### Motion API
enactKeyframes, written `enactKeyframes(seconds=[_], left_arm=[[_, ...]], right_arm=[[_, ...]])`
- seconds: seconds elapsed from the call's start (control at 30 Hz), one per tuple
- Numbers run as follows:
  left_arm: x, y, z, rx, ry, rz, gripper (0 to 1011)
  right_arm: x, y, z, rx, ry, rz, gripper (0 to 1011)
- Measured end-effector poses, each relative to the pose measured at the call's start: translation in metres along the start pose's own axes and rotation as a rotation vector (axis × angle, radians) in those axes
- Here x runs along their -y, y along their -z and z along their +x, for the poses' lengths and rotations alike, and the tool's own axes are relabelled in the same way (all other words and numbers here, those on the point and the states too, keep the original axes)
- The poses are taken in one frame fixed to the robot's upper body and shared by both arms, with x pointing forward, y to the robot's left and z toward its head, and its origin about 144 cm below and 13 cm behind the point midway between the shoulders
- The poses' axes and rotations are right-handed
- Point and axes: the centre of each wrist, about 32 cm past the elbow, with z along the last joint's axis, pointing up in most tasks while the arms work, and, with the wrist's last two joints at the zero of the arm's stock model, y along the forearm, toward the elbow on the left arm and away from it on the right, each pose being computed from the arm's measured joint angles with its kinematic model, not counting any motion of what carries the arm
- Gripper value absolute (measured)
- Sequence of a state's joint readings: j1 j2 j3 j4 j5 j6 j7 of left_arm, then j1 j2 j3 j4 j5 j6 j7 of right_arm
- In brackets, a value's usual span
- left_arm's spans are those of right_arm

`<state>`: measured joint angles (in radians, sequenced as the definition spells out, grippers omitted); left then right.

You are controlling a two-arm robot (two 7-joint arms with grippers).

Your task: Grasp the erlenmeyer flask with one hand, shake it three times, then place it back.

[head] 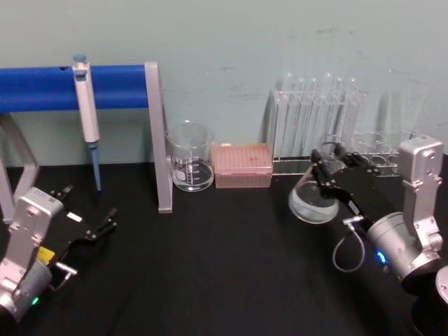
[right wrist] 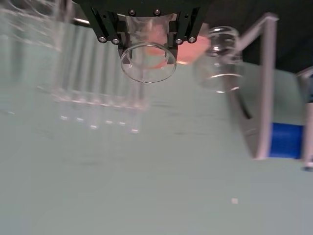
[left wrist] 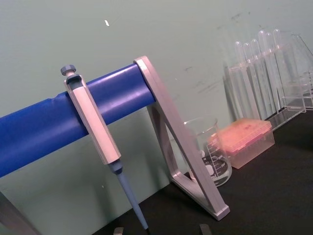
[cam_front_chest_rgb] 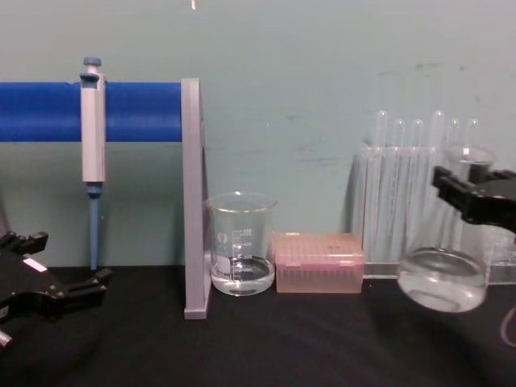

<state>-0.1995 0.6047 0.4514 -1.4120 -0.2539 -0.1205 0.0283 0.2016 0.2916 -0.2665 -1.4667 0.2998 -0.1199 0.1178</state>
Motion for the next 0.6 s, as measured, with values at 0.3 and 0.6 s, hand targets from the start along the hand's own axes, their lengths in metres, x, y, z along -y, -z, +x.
enactKeyframes(seconds=[0.3, 0.6], left_arm=[[0.0000, 0.0000, 0.0000, 0.000, 0.000, 0.000, 1001], [0.0000, 0.0000, 0.0000, 0.000, 0.000, 0.000, 1000]], right_arm=[[0.0038, 0.0010, 0.0037, -0.022, 0.085, -0.014, 456], [0.0017, -0.0001, 0.0001, -0.027, 0.007, -0.019, 456]])
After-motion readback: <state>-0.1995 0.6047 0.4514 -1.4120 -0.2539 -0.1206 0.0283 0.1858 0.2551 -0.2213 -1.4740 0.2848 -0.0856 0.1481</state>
